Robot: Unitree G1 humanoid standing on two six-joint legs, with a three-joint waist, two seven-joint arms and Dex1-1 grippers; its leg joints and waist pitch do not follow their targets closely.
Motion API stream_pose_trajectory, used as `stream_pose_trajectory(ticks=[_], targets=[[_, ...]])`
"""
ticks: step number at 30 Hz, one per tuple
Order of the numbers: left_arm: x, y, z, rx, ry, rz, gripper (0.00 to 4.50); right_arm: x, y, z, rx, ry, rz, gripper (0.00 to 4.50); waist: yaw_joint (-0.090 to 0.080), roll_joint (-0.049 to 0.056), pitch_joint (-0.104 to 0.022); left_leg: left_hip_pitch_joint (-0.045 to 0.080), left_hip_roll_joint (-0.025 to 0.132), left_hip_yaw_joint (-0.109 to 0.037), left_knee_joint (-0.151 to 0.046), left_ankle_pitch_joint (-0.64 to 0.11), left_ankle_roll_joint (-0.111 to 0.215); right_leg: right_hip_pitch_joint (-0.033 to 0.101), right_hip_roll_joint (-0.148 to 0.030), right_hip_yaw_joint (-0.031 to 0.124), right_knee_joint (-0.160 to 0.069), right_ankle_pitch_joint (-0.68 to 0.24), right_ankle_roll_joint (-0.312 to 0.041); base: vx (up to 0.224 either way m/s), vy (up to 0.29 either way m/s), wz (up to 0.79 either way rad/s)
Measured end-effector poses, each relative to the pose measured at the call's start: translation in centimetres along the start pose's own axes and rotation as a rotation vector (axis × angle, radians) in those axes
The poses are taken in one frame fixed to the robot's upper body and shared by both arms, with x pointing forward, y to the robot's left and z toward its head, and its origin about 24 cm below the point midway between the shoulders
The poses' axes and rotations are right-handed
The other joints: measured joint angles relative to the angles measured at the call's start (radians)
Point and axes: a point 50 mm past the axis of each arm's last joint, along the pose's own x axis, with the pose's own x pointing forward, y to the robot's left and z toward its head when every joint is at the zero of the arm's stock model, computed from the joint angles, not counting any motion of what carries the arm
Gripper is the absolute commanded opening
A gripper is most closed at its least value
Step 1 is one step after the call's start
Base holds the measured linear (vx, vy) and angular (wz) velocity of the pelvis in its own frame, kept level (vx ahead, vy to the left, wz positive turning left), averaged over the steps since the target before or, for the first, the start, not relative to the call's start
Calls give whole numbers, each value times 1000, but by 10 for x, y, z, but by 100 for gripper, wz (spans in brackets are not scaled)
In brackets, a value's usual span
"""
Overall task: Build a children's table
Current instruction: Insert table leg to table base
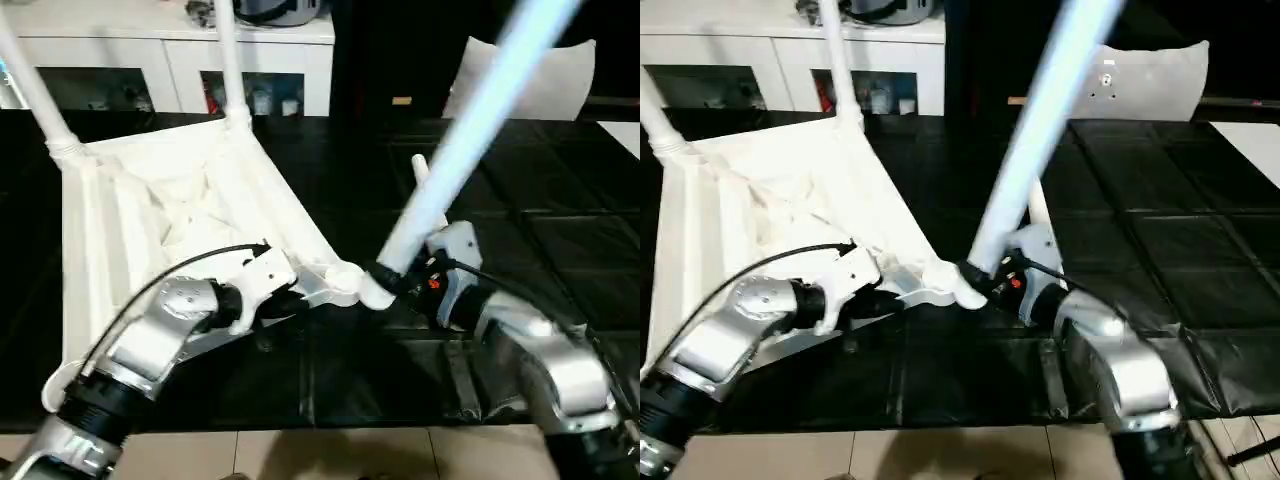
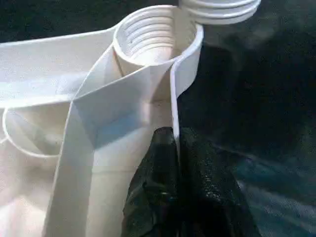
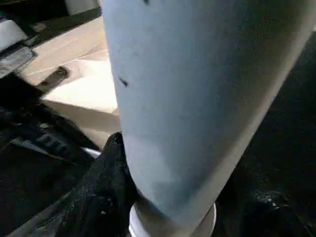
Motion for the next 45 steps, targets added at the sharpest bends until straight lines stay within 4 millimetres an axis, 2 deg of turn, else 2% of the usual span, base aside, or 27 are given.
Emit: stream_pose_trajectory(ticks=[2,5,14,30,37,42,45], targets=[[-3,-4,-3,38,4,-56,0,1,3,3,-12,30,67,189,5,-2,-1,0,0,0,-1,0,0,0,0,0,0,-1,0,0,0,0],[-3,-8,-2,73,-2,-109,0,6,9,6,-29,51,128,189,27,-4,-2,0,0,0,-1,0,0,1,-1,0,0,-1,0,0,0,0],[0,-13,-2,146,-12,-191,0,9,11,6,-55,111,188,189,52,-12,-6,2,-1,1,0,0,0,3,-2,0,0,-3,3,0,0,0],[0,-11,-4,166,-7,-239,0,12,9,-1,-37,130,203,189,53,-17,-10,5,-1,1,0,0,0,6,-2,0,0,-5,6,0,0,0],[2,-9,-4,151,-14,-226,0,8,4,-11,82,77,164,189,54,-16,-10,11,-1,1,0,0,0,12,-2,0,-1,-6,8,0,0,0],[2,-9,-5,128,-24,-224,0,-2,3,-24,154,27,128,189,55,-9,-9,11,-2,0,-1,0,0,12,-3,0,-1,-6,8,0,0,0],[2,-9,-5,124,-24,-224,0,-3,5,-26,150,11,118,189,54,-1,-9,11,-2,0,-1,0,0,12,-3,0,-1,-6,8,0,0,0]])
